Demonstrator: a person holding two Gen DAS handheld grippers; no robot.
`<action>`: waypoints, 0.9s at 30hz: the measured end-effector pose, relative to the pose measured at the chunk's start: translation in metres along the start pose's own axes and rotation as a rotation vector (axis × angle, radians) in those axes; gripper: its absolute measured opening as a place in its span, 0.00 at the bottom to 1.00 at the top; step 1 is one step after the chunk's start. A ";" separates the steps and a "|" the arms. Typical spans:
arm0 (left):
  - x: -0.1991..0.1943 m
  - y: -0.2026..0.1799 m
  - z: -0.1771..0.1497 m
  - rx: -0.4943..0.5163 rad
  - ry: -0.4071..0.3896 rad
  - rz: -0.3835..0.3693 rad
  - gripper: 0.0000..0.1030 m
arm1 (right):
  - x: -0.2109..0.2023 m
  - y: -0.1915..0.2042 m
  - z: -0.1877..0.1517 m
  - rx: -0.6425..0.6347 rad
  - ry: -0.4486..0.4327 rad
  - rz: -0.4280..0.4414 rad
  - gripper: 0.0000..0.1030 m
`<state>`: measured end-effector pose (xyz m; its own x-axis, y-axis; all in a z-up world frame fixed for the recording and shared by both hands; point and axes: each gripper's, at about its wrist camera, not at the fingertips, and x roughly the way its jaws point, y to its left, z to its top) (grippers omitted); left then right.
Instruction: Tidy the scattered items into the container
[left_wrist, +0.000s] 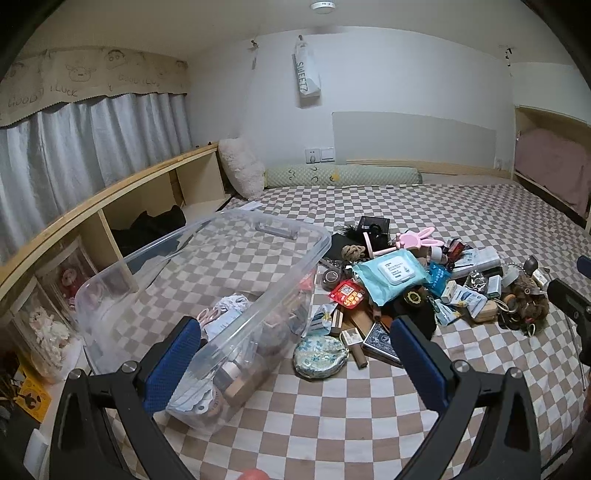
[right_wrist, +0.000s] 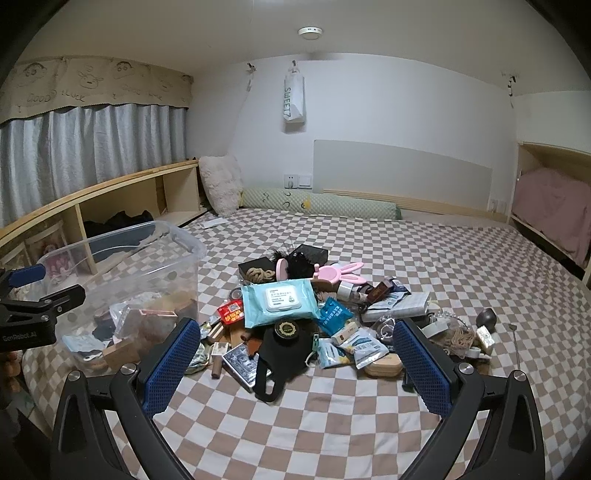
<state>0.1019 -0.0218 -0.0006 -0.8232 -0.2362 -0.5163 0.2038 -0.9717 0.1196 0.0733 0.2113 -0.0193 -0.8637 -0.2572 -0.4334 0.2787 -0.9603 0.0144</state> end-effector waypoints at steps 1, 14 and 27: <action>-0.001 0.000 0.000 -0.003 -0.005 0.003 1.00 | 0.000 0.000 0.000 -0.001 0.000 -0.001 1.00; 0.002 0.003 0.000 -0.028 0.045 -0.038 1.00 | 0.001 0.001 -0.001 -0.004 0.006 -0.003 1.00; -0.003 -0.001 0.002 -0.013 0.015 0.018 1.00 | 0.001 -0.002 -0.001 -0.003 0.009 -0.002 1.00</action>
<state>0.1029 -0.0207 0.0026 -0.8115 -0.2535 -0.5266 0.2257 -0.9671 0.1177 0.0720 0.2128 -0.0204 -0.8603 -0.2544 -0.4418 0.2784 -0.9604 0.0110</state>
